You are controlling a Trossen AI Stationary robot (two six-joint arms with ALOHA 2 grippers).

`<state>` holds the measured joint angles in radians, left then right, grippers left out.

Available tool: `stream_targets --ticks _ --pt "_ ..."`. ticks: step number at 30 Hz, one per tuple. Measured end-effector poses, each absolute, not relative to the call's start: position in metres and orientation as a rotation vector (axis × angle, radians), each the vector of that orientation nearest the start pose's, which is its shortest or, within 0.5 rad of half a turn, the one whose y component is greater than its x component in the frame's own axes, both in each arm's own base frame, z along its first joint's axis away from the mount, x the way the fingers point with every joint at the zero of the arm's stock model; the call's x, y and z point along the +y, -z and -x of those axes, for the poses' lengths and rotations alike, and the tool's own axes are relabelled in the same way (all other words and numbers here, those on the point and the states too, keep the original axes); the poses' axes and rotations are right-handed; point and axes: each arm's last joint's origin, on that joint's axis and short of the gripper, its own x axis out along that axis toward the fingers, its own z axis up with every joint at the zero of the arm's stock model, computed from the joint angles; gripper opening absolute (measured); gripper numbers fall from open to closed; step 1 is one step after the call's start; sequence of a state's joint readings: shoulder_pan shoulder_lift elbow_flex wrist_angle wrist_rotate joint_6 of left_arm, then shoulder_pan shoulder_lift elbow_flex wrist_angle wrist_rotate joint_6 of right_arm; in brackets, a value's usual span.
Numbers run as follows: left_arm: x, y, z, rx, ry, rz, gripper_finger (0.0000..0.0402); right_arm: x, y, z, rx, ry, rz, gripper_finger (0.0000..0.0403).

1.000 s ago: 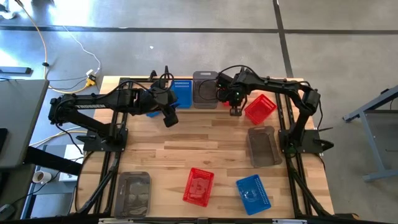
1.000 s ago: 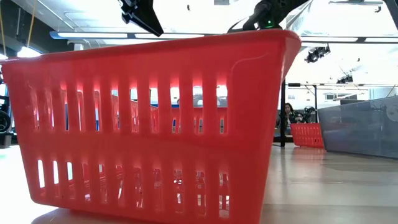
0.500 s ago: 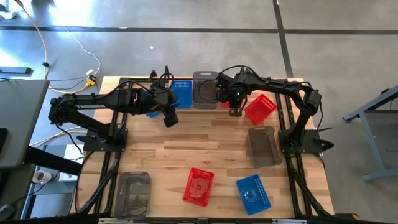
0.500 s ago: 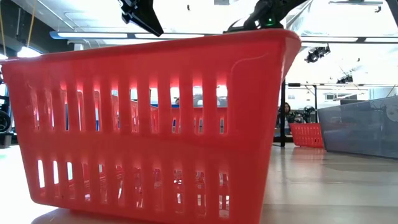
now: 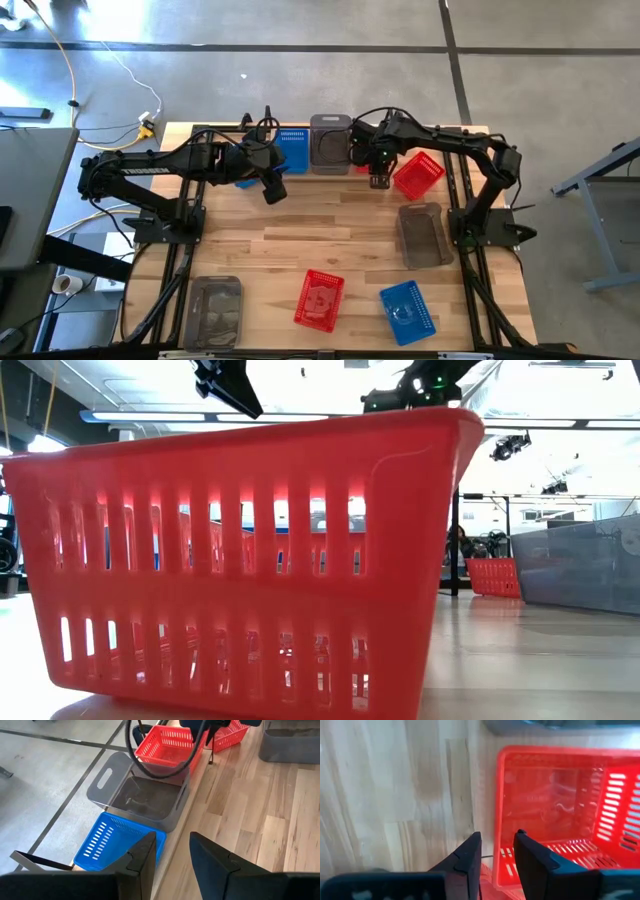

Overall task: Stack baskets on shelf by color
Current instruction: Stack the bottom black bin on the black bin on the shelf

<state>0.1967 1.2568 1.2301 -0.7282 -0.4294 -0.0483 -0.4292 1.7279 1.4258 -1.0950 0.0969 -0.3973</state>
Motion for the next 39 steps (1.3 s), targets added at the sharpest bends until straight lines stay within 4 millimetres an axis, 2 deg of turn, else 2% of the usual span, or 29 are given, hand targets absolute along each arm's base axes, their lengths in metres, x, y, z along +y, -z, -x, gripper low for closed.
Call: stream_targets --ticks 4,10,17,25,32,39 --pt "0.061 -0.344 -0.246 0.747 -0.614 -0.045 0.0108 -0.139 -0.258 -0.297 1.433 0.186 0.063 0.0101" --pt "0.061 -0.344 -0.246 0.747 -0.613 -0.044 0.0108 -0.125 -0.270 -0.295 1.388 0.231 0.016 0.0100" --pt "0.060 -0.343 -0.247 0.753 -0.553 -0.020 0.0108 -0.094 -0.281 -0.297 1.348 0.283 -0.083 0.0100" --pt "0.048 -0.338 -0.246 0.811 -0.386 0.064 0.0108 -0.049 -0.283 -0.304 1.338 0.274 -0.208 0.0100" --pt "0.019 -0.330 -0.241 0.925 -0.253 0.082 0.0108 -0.016 -0.282 -0.305 1.345 0.320 -0.211 0.0100" --pt "-0.028 -0.325 -0.232 1.025 -0.123 0.087 0.0108 0.000 -0.283 -0.307 1.307 0.400 -0.337 0.0100"
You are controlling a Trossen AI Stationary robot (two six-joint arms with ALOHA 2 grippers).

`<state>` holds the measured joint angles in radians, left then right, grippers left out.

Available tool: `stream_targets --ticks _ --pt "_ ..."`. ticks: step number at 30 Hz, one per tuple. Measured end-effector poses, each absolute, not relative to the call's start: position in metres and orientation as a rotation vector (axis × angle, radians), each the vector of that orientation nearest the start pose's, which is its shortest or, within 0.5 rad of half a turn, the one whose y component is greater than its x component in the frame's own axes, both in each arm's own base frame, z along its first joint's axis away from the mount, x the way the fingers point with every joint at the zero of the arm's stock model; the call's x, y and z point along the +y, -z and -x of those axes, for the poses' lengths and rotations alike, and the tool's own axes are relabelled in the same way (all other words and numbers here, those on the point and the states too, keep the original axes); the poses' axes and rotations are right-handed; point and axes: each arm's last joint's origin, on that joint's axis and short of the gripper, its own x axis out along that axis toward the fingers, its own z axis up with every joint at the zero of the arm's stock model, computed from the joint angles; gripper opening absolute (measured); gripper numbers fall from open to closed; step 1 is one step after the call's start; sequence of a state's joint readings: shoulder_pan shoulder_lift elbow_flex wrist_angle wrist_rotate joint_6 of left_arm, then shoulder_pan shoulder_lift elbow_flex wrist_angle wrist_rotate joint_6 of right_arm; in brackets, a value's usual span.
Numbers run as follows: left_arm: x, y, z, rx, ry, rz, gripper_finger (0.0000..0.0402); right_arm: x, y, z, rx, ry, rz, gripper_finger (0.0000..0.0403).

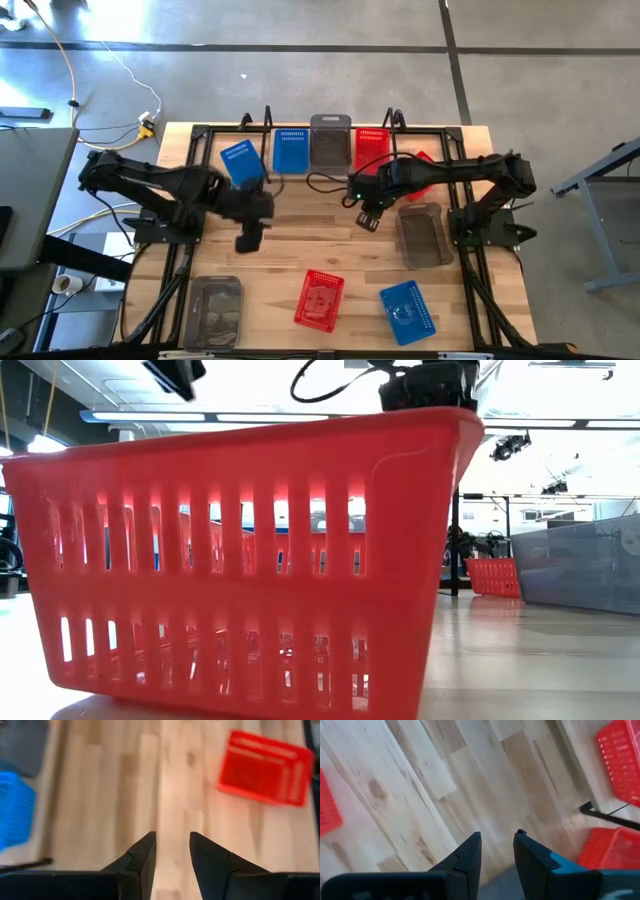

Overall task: Stack baskets on shelf by color
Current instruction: Stack the bottom black bin on the black bin on the shelf

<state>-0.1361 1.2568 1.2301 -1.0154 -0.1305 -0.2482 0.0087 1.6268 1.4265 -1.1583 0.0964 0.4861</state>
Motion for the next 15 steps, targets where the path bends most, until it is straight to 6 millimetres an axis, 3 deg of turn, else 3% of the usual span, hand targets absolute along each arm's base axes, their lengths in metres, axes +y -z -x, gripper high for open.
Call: stream_targets --ticks 15 --pt "-0.129 -0.321 -0.186 1.162 0.043 0.274 0.0108 0.044 -0.283 -0.307 1.282 0.329 -0.343 0.0100"
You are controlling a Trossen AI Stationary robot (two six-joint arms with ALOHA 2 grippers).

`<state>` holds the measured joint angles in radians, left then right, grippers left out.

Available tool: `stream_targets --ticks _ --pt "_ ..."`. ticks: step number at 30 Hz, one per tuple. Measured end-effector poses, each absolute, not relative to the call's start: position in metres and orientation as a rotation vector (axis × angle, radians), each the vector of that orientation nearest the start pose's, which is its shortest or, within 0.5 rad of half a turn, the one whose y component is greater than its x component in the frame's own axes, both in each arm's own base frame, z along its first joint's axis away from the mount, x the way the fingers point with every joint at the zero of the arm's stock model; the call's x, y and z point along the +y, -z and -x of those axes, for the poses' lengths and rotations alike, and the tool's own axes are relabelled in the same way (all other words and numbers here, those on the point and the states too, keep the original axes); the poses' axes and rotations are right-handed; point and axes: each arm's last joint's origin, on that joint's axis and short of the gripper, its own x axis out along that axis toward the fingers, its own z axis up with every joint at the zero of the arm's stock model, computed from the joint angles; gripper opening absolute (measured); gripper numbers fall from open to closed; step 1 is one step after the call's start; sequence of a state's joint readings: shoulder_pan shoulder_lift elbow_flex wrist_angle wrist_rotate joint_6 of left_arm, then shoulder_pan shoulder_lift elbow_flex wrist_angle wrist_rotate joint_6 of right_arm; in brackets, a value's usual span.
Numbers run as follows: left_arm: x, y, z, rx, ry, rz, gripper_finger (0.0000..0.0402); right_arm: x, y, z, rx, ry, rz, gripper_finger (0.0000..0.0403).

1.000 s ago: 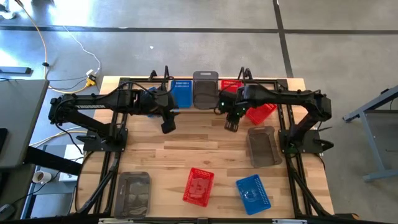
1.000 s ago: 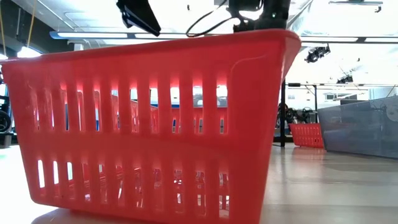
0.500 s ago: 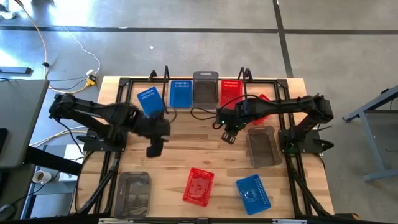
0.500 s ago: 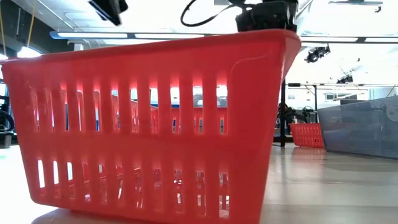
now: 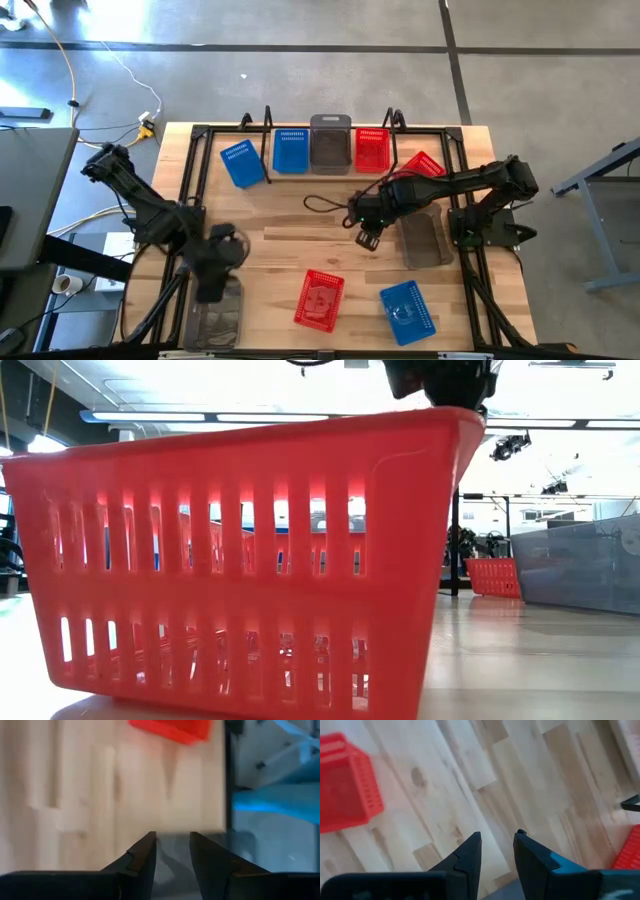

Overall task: Stack baskets on shelf by color
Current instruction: Stack the bottom black bin on the black bin on the shelf

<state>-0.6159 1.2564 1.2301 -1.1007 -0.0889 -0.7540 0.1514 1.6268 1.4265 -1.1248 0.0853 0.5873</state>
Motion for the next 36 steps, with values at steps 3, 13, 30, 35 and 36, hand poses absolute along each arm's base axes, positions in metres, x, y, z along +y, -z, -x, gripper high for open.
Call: stream_targets --ticks 3,13,30,35,36 --pt "-0.145 -0.321 -0.174 1.185 0.062 0.318 0.0108 0.054 -0.283 -0.306 1.282 0.317 -0.332 0.0101" --pt "-0.178 -0.321 -0.140 1.245 0.026 0.494 0.0121 0.076 -0.284 -0.301 1.275 0.306 -0.321 0.0101" --pt "-0.251 -0.270 -0.147 1.289 0.009 0.481 0.0155 0.086 -0.284 -0.298 1.243 0.356 -0.305 0.0101" --pt "-0.268 -0.251 -0.154 1.304 0.017 0.474 0.0154 0.085 -0.284 -0.298 1.230 0.374 -0.290 0.0101" --pt "-0.270 -0.248 -0.155 1.310 0.021 0.471 0.0154 0.085 -0.284 -0.298 1.230 0.374 -0.290 0.0101"
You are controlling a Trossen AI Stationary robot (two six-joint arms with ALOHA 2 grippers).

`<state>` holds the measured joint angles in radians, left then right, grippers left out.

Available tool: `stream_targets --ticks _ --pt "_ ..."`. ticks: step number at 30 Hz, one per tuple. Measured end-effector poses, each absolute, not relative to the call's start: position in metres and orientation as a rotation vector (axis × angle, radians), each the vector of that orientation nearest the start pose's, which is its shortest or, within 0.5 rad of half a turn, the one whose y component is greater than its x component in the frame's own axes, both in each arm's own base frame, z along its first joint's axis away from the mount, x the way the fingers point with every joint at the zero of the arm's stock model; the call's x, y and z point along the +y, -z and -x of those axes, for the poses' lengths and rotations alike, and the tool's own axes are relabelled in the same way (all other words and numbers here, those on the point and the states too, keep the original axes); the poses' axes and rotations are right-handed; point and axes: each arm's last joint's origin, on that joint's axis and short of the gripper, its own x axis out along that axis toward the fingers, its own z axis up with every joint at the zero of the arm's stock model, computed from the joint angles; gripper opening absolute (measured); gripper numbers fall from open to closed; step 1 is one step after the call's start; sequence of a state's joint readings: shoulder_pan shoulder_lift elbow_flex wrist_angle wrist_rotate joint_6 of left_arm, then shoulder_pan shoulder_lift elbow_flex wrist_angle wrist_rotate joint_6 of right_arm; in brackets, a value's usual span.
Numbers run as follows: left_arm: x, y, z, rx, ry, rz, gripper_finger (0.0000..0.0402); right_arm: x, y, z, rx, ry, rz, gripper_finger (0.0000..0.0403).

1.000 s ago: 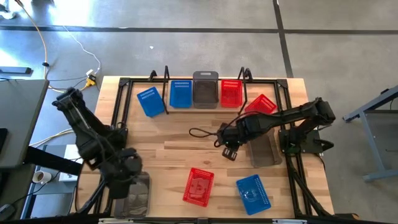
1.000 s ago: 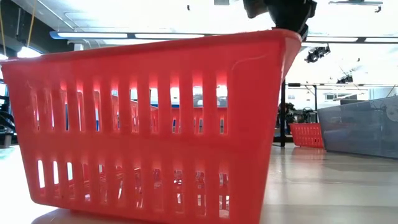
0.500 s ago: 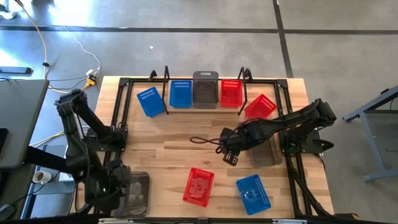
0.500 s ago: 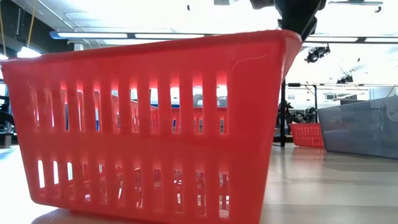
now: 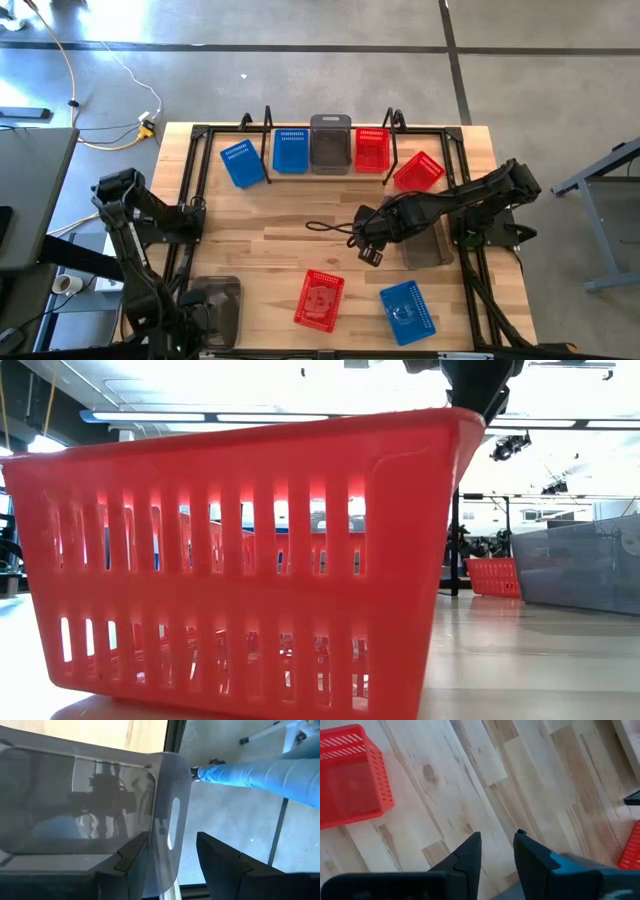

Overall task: Stack baskets on shelf by color
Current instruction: Stack the bottom black bin on the black bin on the shelf

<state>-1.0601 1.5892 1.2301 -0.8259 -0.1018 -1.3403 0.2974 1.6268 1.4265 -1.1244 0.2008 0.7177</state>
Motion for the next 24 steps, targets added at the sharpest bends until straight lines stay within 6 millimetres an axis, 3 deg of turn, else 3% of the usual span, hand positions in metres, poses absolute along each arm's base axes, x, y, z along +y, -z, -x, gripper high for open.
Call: stream_targets --ticks 9,24 --pt "-0.288 -0.229 -0.161 1.321 0.064 0.474 0.0154 0.085 -0.284 -0.298 1.230 0.374 -0.290 0.0101" --pt "-0.301 -0.205 -0.156 1.421 0.048 0.418 0.0154 0.085 -0.284 -0.298 1.233 0.371 -0.292 0.0101"
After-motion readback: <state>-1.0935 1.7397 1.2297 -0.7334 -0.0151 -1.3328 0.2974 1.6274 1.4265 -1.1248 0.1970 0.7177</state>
